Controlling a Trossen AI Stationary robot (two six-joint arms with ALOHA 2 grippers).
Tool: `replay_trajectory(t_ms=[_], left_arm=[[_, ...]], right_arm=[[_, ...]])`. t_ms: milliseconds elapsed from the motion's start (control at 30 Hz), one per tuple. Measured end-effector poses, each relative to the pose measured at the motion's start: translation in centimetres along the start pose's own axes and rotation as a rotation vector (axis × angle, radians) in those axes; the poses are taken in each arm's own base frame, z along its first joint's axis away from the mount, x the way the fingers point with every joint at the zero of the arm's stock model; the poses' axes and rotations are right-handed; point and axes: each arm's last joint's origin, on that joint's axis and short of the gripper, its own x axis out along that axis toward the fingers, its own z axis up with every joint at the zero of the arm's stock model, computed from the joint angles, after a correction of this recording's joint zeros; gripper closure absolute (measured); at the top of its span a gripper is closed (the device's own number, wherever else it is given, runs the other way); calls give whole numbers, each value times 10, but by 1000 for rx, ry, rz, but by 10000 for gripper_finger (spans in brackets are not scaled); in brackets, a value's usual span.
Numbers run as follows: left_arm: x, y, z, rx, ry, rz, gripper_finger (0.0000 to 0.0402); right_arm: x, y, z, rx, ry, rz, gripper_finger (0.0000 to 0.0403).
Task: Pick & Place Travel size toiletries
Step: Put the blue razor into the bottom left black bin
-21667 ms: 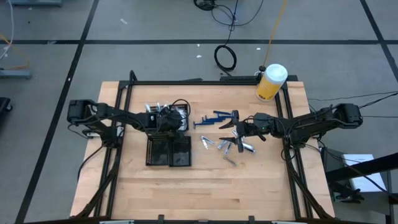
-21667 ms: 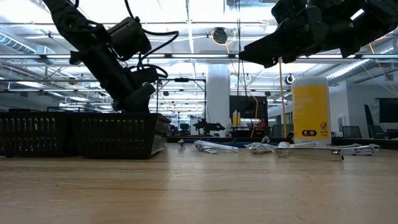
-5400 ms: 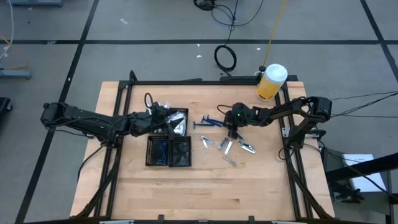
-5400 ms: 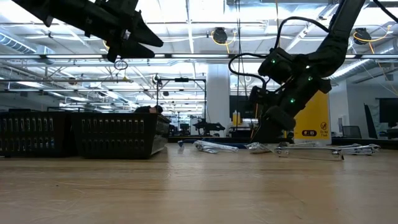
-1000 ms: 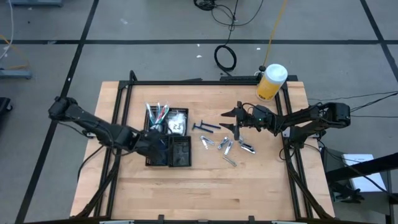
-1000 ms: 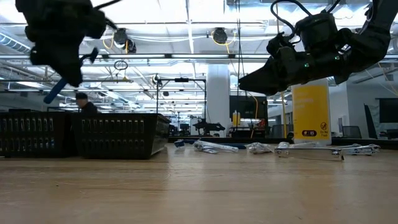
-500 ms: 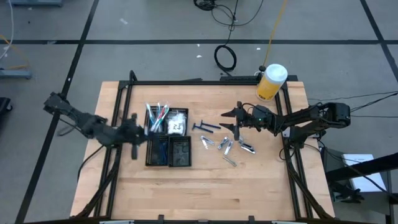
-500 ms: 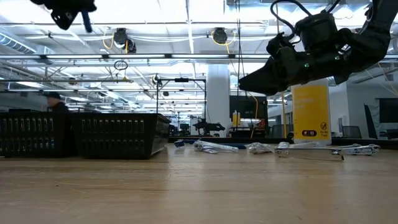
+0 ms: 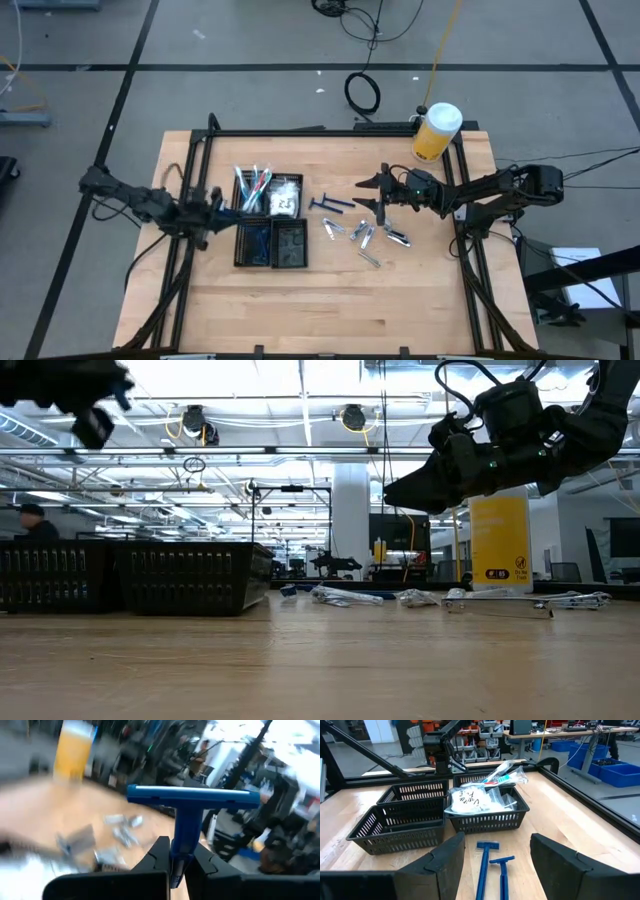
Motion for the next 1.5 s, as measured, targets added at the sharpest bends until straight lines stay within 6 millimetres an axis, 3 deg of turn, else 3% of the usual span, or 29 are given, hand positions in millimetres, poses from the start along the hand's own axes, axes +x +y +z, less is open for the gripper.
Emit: replay_trajectory(t_ms=[233,400,700,1367,1500], left_arm=[[15,16,-45,-430,224,214,386],[20,24,-67,-560,348,381,389],[27,23,-73,-476,401,384,341],[32,24,-80,-346,457,398,335],[35,25,-77,-332,402,409,335]], right_arm=[[0,0,0,-5,0,-2,191],[0,0,0,-6,4,-2,190],[0,0,-1,-6,7,-2,191],[-1,-5,-2,13,19,-25,190],[2,-8,-6,37,107,-50,190]])
